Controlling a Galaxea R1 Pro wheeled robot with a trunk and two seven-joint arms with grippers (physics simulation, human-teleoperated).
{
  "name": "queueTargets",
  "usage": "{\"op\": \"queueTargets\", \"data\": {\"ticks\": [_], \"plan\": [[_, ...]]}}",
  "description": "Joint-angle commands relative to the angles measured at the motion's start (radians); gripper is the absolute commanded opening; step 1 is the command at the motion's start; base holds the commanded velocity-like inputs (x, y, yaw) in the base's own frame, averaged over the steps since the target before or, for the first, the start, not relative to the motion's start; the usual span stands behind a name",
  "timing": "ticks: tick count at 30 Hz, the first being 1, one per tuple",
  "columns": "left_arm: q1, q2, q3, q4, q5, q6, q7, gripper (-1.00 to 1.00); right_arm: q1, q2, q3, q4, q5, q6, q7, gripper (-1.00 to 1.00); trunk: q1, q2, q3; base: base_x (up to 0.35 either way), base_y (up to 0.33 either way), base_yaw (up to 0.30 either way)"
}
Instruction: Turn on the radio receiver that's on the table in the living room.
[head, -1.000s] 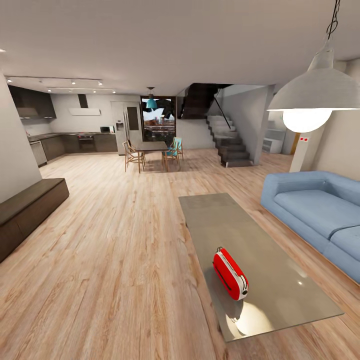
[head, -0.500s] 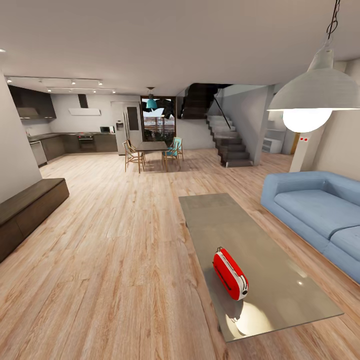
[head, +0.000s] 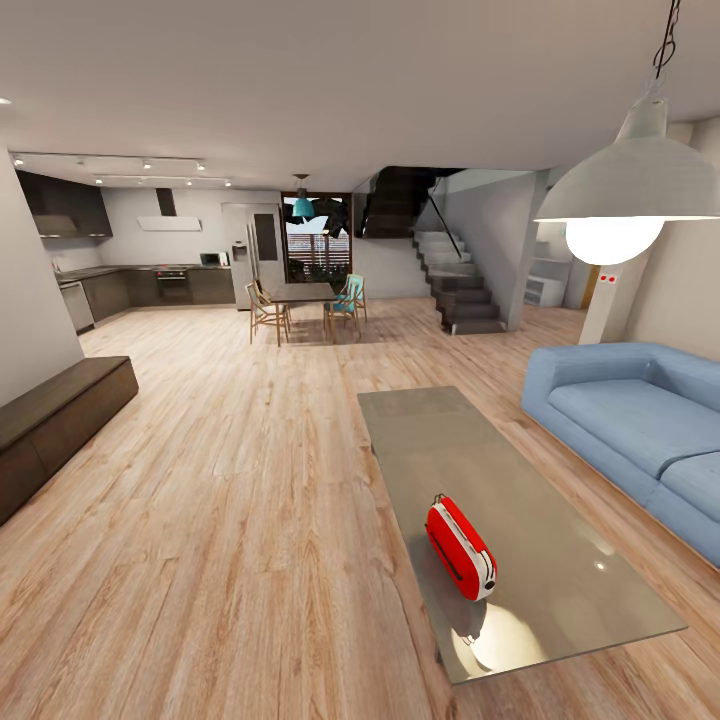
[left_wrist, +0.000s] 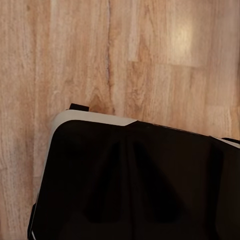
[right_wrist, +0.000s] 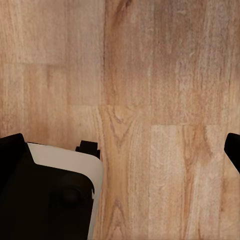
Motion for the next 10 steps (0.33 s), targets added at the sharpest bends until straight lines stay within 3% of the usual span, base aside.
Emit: {"op": "queueTargets", "data": {"ticks": [1, 10], "plan": [[-0.002, 0.000, 0.001, 0.004, 0.011, -0.005, -0.009, -1.00, -0.002, 0.000, 0.004, 0.004, -0.003, -0.008, 0.003, 1.00, 0.000, -0.002, -0.002, 0.000, 0.000, 0.000], [-0.002, 0.000, 0.001, 0.004, 0.011, -0.005, -0.009, -1.00, -0.002, 0.000, 0.004, 0.004, -0.003, -0.008, 0.003, 1.00, 0.000, -0.002, -0.002, 0.000, 0.000, 0.000]]}}
